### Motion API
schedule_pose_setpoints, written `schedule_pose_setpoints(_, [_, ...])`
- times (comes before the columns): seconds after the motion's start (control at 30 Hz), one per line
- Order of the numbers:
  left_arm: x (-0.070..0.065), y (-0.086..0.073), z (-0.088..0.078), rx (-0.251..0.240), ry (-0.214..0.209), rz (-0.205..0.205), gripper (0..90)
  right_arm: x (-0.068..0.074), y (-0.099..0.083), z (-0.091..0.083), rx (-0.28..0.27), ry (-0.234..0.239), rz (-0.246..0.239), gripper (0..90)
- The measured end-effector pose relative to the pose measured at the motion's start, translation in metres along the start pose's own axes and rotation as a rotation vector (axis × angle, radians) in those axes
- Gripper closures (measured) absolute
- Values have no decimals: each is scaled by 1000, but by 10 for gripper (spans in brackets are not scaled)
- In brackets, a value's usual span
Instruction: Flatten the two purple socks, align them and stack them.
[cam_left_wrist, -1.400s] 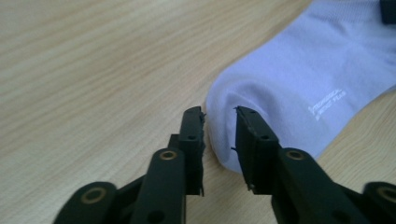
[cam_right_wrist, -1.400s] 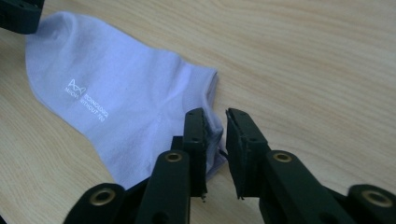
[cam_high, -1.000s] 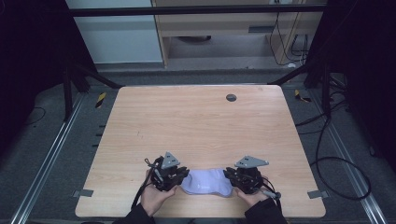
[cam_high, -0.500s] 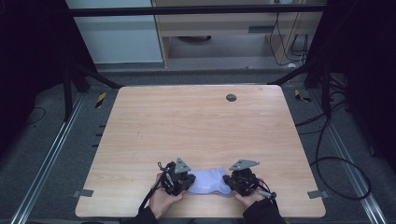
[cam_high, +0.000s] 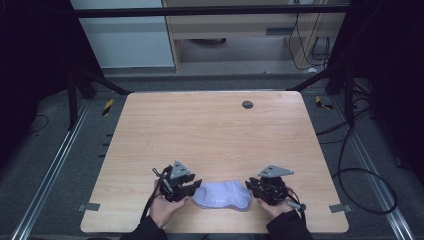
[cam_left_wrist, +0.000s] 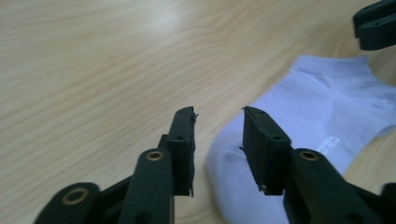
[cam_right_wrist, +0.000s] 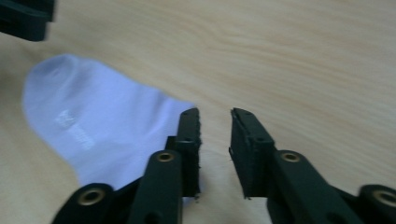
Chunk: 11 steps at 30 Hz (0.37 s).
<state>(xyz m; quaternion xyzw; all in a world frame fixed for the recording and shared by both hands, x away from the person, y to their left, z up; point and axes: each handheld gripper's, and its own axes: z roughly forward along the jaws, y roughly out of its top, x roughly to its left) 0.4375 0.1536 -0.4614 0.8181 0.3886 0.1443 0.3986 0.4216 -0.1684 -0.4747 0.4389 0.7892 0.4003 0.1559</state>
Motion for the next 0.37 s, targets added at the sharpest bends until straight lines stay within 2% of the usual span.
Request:
schedule_pose_setpoints(0.03, [0,0,0,0,0,0,580,-5,-1,-2,-13,-22,6,638])
schedule_pose_setpoints(0.1, [16,-1,-7,-30,31,-30,532,-16,-3,-6,-38,-72,20,552])
schedule_pose_setpoints(0.13, [16,-1,-7,-30,31,-30,512,-22,-4,-7,-45,-93,26,509])
schedule_pose_setpoints(0.17, [28,-3,-12,-41,55,-50,492,-27,-6,-8,-49,-112,44,462])
schedule_pose_setpoints(0.2, [34,-4,-14,-45,67,-60,474,-32,-7,-9,-52,-129,56,424])
schedule_pose_setpoints(0.3, [52,-9,-19,-51,105,-84,437,-48,-11,-11,-47,-169,82,327])
schedule_pose_setpoints(0.37, [63,-15,-21,-43,126,-95,415,-56,-15,-13,-52,-184,109,300])
